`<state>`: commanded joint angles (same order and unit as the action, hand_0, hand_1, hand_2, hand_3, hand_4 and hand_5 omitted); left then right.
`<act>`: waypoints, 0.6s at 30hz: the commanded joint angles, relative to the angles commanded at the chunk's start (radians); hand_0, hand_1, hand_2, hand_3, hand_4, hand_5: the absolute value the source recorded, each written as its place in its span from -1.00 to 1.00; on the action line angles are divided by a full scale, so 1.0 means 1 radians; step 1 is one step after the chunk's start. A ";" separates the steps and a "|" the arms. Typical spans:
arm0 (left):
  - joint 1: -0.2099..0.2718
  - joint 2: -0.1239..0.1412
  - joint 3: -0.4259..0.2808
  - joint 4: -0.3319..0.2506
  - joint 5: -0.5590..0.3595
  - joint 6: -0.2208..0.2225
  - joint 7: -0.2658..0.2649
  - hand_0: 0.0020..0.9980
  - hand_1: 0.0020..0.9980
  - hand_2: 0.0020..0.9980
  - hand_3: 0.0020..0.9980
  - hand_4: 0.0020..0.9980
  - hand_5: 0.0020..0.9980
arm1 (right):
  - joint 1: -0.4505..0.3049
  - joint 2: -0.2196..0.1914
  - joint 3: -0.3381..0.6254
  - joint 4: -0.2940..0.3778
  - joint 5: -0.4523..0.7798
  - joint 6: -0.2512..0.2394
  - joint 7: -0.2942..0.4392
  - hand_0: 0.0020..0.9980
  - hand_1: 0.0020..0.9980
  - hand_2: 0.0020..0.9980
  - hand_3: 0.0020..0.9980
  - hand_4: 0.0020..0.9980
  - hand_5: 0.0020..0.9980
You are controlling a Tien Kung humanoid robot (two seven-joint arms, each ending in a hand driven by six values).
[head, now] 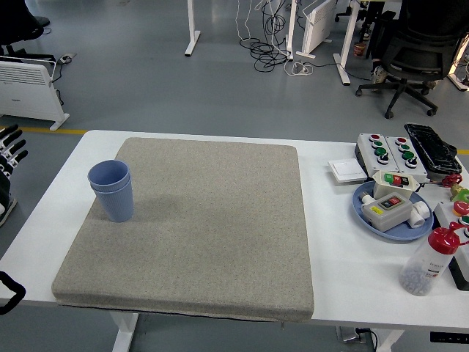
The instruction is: Push cup pick cup insert cup
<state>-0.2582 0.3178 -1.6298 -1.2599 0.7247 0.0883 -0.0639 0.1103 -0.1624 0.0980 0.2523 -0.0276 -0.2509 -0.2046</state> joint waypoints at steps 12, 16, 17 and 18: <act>0.163 -0.136 -0.035 -0.028 -0.184 -0.041 -0.056 0.70 0.70 0.74 0.58 0.06 1.00 | 0.003 -0.004 0.001 -0.001 -0.008 0.001 -0.001 0.38 0.23 0.28 0.14 -0.82 -0.04; 0.163 -0.147 -0.020 -0.021 -0.185 -0.041 -0.069 0.70 0.70 0.74 0.58 0.06 1.00 | 0.004 -0.005 0.003 -0.001 -0.012 0.001 -0.001 0.38 0.23 0.28 0.14 -0.82 -0.04; 0.160 -0.146 -0.018 -0.018 -0.182 -0.041 -0.070 0.70 0.70 0.74 0.58 0.06 1.00 | 0.006 -0.006 0.004 -0.001 -0.013 0.001 -0.001 0.38 0.23 0.28 0.14 -0.82 -0.04; 0.158 -0.145 -0.017 -0.016 -0.181 -0.043 -0.070 0.70 0.70 0.75 0.59 0.06 1.00 | 0.006 -0.006 0.003 -0.002 -0.012 0.001 -0.001 0.38 0.23 0.28 0.14 -0.82 -0.03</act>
<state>-0.0998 0.1730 -1.6473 -1.2762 0.5438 0.0455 -0.1342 0.1167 -0.1685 0.1009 0.2508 -0.0399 -0.2503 -0.2053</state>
